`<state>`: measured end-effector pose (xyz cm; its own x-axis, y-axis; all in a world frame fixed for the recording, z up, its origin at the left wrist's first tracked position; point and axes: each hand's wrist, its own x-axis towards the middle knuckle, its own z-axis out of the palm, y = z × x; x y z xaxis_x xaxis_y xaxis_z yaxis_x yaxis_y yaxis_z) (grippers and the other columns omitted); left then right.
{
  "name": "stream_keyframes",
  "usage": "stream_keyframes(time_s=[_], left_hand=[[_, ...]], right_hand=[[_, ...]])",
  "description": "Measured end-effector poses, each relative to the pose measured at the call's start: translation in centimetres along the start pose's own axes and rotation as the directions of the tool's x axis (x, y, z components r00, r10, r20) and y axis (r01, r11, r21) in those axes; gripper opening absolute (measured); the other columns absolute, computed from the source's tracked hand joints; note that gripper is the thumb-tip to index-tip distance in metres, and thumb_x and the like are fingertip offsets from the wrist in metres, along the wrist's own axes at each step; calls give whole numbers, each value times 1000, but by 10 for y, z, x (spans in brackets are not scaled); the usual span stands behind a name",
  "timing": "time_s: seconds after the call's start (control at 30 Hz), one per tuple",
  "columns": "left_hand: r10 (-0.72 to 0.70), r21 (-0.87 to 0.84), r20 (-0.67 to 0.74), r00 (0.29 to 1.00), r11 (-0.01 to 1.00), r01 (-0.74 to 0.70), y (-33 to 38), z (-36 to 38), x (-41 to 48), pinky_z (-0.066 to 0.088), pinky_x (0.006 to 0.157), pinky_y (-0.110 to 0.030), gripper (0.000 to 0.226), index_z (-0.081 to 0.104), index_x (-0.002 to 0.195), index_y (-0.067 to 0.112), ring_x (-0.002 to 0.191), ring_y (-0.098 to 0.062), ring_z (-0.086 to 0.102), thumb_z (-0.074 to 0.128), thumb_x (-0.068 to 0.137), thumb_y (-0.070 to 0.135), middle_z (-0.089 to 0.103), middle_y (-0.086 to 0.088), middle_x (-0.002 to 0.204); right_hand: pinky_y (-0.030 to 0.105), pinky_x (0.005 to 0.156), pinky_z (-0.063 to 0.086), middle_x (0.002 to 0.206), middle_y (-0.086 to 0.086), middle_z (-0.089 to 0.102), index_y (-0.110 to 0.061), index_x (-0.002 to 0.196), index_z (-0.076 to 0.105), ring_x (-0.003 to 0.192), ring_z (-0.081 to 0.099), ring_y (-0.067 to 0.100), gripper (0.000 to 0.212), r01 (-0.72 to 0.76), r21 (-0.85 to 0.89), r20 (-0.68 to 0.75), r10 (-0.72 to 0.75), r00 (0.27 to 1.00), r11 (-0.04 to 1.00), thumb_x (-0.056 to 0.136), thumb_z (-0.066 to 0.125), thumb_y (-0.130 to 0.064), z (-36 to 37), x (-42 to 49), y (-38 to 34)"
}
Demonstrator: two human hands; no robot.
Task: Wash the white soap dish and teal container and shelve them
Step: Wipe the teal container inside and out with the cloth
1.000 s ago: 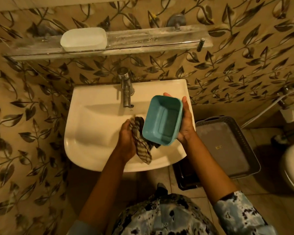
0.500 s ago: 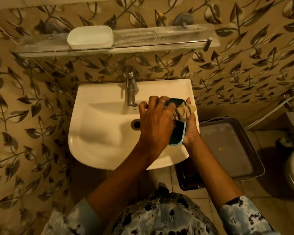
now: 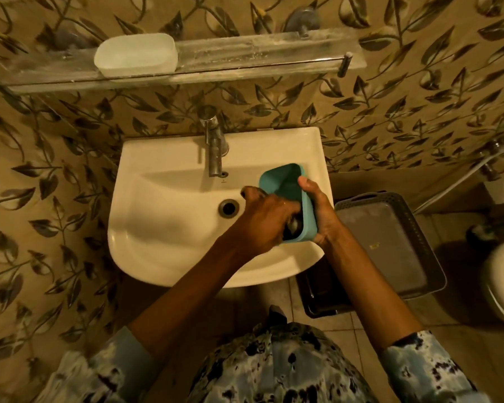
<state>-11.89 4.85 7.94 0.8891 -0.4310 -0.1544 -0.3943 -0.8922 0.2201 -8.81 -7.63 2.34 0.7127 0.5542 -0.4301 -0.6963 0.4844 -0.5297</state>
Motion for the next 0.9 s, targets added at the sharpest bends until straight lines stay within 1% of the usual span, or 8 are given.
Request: stream_keyframes(time_s=[0.07,0.17,0.3,0.37,0.5,0.63,0.77,0.9], left_hand=[[122,-47,70,990,992,-119,-1,-1,-7,21,86,-37,34,62,112,25,104,-25,53,61,80,11,63,2,105],[167,67,16,986,984,-167,-3,-3,-3,18,87,-36,30,65,108,23,103,-25,56,63,79,15,67,0,104],[40,169,-174,984,986,-10,0,-13,14,18,92,-40,22,63,106,18,107,-27,57,60,84,20,67,-5,108],[-16,207,-204,979,977,59,5,-13,20,23,97,-43,18,61,104,17,104,-28,59,57,87,21,68,-5,105],[-52,238,-49,997,969,62,15,-10,21,28,92,-42,30,52,111,21,96,-27,59,60,83,26,66,-2,98],[113,115,23,993,987,-115,20,-4,12,26,86,-38,27,56,108,22,93,-24,57,61,81,27,64,1,100],[243,-86,-160,957,962,-258,14,-4,14,14,74,-30,19,67,89,19,78,-27,57,58,73,22,64,3,77],[60,-26,-444,894,996,-80,11,1,26,23,80,-36,18,67,92,17,75,-25,64,64,74,18,70,-3,76]], right_hand=[[35,72,59,93,12,73,-11,108,65,82,70,23,86,0,6,8,0,1000,1000,34,92,-45,-3,-1,2],[36,75,59,95,11,72,-13,107,69,85,69,23,80,0,41,23,-1,1000,999,37,91,-46,-4,-5,6],[38,78,57,91,7,73,-20,90,76,88,68,22,59,70,69,18,-72,997,995,40,88,-50,1,-6,12],[41,88,52,95,8,72,-21,91,77,93,66,22,61,87,97,-18,-86,996,992,38,89,-50,-1,-7,13],[42,86,54,102,10,70,-17,104,72,95,66,24,72,66,67,21,-68,997,996,41,90,-45,-9,-10,-4],[46,95,48,123,13,61,-21,127,56,109,60,28,82,135,78,105,-143,984,988,53,87,-38,-17,-11,-13],[48,102,40,119,14,61,-18,116,65,110,56,30,75,107,70,81,-112,990,992,49,89,-43,-20,-11,-10],[42,85,54,99,10,72,-18,99,74,92,67,25,71,105,52,0,-105,994,993,37,91,-49,-11,-15,-8]])
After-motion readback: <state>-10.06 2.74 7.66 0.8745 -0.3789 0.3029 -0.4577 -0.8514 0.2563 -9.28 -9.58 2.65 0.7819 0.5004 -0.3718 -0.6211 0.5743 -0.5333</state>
